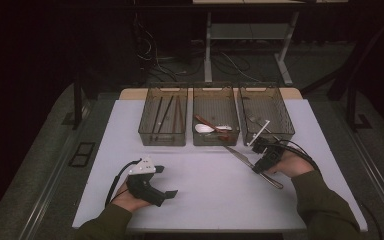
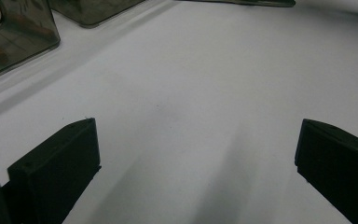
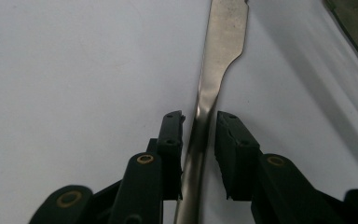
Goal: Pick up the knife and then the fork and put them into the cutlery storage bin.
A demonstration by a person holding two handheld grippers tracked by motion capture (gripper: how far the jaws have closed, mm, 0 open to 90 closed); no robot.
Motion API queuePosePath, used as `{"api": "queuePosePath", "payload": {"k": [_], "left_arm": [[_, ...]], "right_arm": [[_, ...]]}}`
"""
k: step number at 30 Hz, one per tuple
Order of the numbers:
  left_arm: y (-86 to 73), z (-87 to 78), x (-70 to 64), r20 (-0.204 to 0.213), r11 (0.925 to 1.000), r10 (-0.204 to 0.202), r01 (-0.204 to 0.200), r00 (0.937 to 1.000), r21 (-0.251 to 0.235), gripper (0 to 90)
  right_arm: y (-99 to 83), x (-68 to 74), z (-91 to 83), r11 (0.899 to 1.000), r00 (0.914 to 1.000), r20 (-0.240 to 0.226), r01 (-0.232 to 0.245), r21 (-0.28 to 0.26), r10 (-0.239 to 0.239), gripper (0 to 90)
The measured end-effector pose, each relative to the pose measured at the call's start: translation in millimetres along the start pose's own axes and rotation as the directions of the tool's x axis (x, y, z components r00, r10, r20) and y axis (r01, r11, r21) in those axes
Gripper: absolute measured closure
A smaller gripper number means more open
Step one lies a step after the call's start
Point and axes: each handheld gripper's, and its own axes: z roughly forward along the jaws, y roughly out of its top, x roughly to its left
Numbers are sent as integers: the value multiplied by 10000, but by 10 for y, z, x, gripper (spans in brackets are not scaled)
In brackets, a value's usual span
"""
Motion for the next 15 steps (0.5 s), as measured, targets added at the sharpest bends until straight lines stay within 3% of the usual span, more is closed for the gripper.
{"api": "queuePosePath", "payload": {"k": [9,15], "left_arm": [[-1,14,-4,1,10000,-11,11,10000,56,0],[-2,21,-7,8,10000,14,-14,10000,98,0]], "right_arm": [[93,26,67,9972,9987,376,311,681,-337,748],[112,54,69,9963,9985,481,208,838,-249,761]]}}
